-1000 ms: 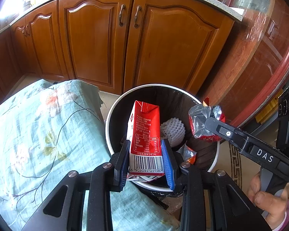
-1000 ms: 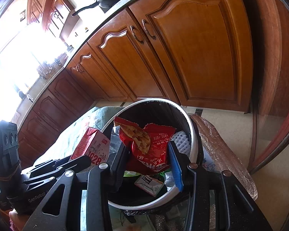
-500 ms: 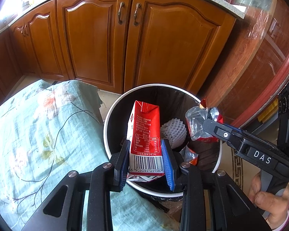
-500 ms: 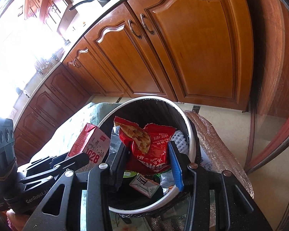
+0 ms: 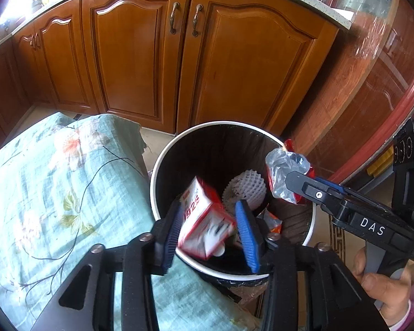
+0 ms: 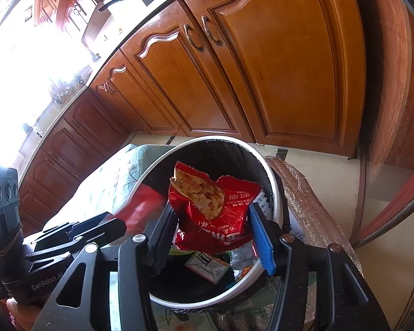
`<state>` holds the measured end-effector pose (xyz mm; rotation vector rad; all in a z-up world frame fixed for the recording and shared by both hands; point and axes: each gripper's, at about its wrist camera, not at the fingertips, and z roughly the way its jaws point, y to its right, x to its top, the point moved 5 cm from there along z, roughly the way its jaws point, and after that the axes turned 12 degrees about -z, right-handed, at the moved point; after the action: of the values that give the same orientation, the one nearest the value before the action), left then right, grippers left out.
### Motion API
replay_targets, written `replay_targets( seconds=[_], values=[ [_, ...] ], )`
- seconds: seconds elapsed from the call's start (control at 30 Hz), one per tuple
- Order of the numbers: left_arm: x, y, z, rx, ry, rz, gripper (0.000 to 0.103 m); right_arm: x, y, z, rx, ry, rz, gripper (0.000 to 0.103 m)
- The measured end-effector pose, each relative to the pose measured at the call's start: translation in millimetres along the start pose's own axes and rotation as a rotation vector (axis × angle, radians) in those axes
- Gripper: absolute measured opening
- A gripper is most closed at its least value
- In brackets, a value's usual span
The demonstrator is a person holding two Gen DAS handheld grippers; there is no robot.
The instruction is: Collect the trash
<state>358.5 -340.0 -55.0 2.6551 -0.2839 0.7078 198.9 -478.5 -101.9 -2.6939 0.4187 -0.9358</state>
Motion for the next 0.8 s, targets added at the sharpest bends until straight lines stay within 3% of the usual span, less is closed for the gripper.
replay_targets(
  seconds=[0.13, 0.43, 0.8],
  values=[
    [-4, -10, -16, -0.004, 0.03, -0.017, 0.048, -2, -2, -1, 0.013, 0.007, 0.012, 0.068],
    [-34, -48, -54, -0.025, 0.07, -0.1, 0.054, -9, -15, -6, 0.03, 0.024, 0.014, 0.075],
    [-94, -86, -107, -0.045, 0.138, -0.188, 0.067, -51, -48, -36, 0.015, 0.113, 0.031, 0.087]
  ],
)
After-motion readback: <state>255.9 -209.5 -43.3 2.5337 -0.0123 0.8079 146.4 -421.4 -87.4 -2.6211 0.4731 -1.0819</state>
